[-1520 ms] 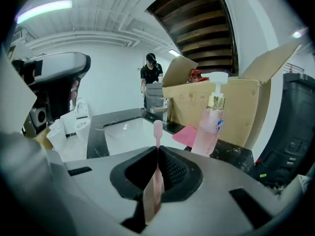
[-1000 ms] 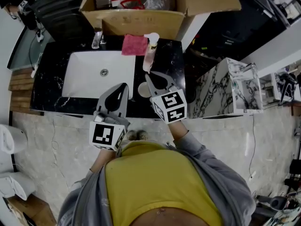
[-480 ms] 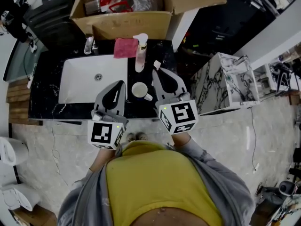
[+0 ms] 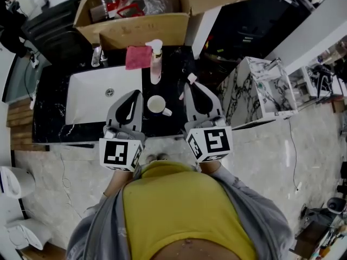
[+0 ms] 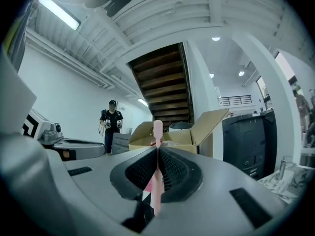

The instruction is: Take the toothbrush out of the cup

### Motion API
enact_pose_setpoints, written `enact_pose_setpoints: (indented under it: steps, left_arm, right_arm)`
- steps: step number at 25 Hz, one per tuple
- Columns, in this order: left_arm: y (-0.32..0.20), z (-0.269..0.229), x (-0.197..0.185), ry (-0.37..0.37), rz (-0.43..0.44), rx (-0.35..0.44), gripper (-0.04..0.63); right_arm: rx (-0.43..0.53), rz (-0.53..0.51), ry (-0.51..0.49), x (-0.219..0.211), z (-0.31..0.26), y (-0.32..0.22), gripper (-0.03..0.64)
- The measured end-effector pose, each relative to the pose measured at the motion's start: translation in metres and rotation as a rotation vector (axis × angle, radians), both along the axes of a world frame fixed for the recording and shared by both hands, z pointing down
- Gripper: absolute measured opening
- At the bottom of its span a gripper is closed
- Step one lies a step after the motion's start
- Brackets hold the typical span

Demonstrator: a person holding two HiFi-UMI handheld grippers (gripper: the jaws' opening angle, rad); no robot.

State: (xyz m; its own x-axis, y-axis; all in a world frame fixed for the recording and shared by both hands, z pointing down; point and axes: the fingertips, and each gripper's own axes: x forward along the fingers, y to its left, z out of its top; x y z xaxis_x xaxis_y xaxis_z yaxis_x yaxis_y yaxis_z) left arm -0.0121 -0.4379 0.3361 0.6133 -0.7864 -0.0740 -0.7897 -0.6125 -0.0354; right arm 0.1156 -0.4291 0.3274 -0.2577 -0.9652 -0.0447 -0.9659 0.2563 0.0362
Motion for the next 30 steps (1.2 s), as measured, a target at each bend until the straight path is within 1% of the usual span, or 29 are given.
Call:
enact_pose_setpoints:
  steps: [12,30]
  left_arm:
    - [0.002,-0.006,0.006,0.000,0.009,0.015,0.000]
    - [0.009,-0.006,0.010,-0.004,0.004,0.016,0.000]
  right_arm:
    - [0.006,0.023,-0.020,0.011,0.004,0.007,0.021]
    - [0.008,0.009,-0.034,0.016,0.005,0.011,0.021]
